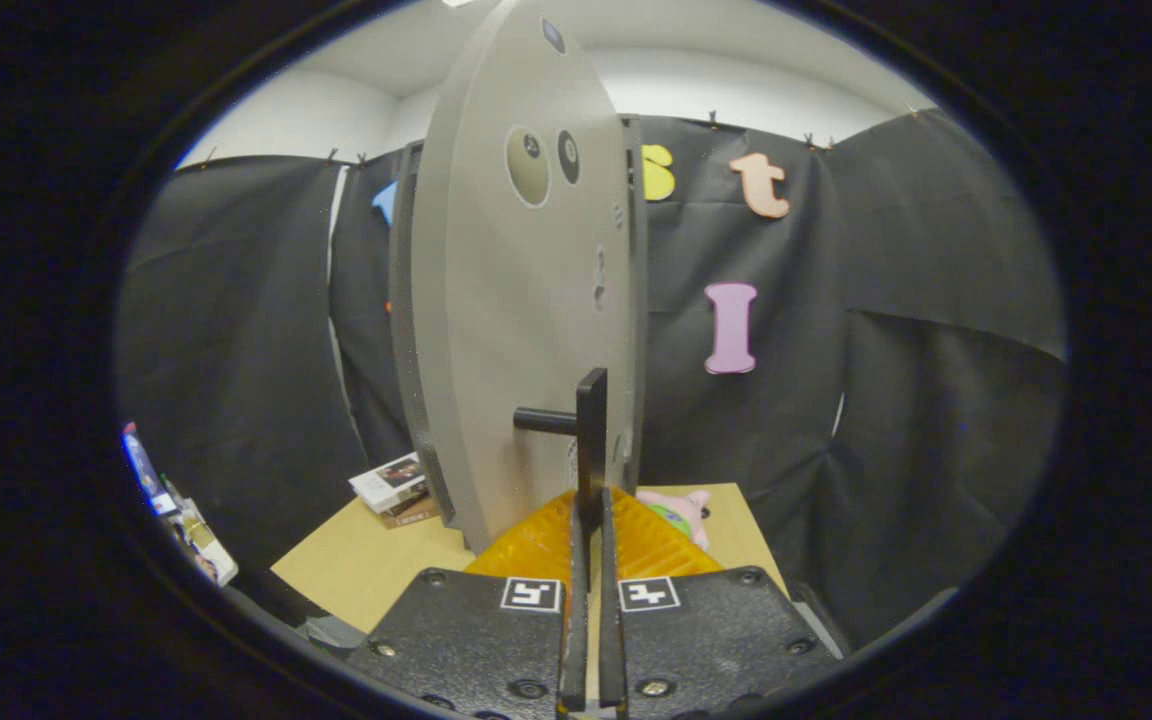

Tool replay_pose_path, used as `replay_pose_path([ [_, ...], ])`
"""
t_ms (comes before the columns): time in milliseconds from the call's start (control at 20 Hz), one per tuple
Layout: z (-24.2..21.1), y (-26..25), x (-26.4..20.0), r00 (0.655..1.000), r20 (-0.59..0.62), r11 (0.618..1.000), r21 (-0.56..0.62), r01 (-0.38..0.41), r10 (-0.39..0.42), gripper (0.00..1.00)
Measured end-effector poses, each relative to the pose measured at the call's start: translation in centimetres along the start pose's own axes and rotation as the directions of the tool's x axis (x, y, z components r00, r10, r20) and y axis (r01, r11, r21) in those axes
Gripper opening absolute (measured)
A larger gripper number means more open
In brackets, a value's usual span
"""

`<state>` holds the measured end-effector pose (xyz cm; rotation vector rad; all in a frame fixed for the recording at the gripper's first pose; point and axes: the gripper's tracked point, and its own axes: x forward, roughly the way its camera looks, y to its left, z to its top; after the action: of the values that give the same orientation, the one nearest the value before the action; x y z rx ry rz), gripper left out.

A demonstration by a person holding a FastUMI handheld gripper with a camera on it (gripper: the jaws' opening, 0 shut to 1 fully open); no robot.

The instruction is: Open the shoe cabinet door, grab the shoes and put them into the shoe cabinet, then close the shoe cabinet door.

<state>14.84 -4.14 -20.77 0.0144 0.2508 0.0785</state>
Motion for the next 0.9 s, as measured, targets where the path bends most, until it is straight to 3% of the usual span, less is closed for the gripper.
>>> replay_pose_path([
  [100, 0.6, -4.0, 0.1, 0.997, 0.014, 0.996, 0.043, 0.075, -0.076, 0.04],
  [250, 0.2, -4.9, 0.6, 1.000, -0.005, 0.990, 0.143, -0.016, 0.017, 0.04],
  [700, -0.2, -5.3, -1.6, 1.000, 0.005, 0.999, 0.049, -0.008, 0.008, 0.04],
  [800, 0.5, -4.4, -3.4, 0.997, 0.069, 0.999, 0.020, -0.046, 0.044, 0.06],
  [850, 0.5, -4.0, -4.2, 0.994, 0.089, 0.998, 0.004, -0.058, 0.058, 0.13],
  [900, 0.2, -3.9, -5.0, 0.991, 0.107, 0.997, -0.022, -0.079, 0.080, 0.27],
])
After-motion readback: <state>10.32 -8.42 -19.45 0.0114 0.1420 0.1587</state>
